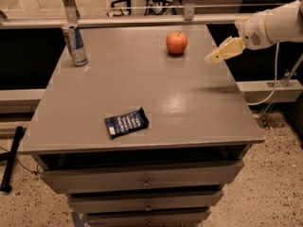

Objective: Move apple near rxbar blueberry

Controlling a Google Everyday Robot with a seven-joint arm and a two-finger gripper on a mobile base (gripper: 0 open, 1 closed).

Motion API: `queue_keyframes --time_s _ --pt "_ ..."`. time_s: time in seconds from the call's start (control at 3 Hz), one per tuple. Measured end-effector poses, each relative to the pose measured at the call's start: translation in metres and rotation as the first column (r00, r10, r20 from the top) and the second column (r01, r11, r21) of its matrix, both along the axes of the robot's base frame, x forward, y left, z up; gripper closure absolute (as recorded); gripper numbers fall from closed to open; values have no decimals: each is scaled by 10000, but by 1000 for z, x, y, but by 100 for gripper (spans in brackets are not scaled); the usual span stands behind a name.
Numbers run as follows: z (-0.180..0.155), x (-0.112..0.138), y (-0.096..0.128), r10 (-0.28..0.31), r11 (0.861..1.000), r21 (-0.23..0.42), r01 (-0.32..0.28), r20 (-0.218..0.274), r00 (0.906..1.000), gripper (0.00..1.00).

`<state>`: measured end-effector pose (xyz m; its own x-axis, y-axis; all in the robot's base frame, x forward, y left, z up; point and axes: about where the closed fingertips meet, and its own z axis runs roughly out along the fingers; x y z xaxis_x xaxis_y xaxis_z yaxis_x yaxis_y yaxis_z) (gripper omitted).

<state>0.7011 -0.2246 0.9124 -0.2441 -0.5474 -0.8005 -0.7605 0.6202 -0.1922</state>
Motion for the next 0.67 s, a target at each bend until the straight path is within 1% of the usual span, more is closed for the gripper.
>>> queue_keyframes --time_s 0.33,0.67 --pt "-2 32 34 316 9971 666 -355 581 9978 0" --pt "-12 68 67 594 9925 1029 -667 725 9956 0"
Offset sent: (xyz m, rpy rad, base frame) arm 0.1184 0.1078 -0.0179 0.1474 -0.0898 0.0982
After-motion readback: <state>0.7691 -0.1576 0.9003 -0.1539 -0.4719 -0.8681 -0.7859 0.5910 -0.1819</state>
